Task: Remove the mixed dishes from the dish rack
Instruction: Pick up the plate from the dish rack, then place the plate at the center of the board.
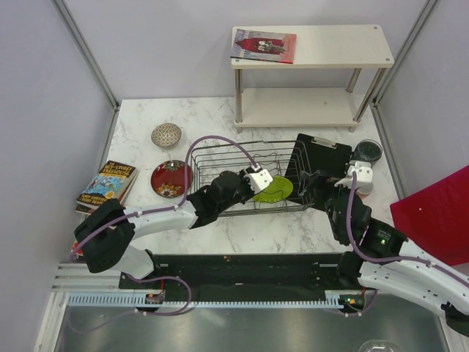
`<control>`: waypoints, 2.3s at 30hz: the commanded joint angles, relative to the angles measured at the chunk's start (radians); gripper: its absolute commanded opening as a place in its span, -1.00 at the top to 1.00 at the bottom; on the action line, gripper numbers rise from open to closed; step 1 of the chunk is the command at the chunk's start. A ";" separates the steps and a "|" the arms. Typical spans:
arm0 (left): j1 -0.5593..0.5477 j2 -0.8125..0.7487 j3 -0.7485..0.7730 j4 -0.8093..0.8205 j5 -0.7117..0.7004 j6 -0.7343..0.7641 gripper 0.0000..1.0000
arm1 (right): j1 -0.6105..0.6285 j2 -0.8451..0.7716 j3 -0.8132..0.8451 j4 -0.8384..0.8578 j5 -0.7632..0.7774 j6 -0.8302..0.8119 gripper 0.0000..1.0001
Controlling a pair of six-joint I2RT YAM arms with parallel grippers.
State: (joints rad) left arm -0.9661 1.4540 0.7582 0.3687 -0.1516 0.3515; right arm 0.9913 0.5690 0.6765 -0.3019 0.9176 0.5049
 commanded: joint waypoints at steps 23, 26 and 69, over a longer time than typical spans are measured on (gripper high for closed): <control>-0.019 0.046 -0.089 0.182 -0.017 -0.022 0.97 | 0.003 -0.009 -0.014 -0.008 0.018 0.021 -0.95; -0.022 0.008 -0.109 0.205 -0.039 -0.011 0.96 | 0.001 -0.004 -0.014 -0.008 0.018 0.024 -0.95; 1.032 -0.443 -0.045 -0.734 0.337 -1.442 0.96 | 0.001 -0.049 -0.034 -0.029 0.001 0.053 -0.95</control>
State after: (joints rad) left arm 0.0055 0.9730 0.7513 -0.3210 -0.1116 -0.8173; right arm 0.9909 0.5346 0.6445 -0.3176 0.9165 0.5411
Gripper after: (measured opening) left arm 0.034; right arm 0.975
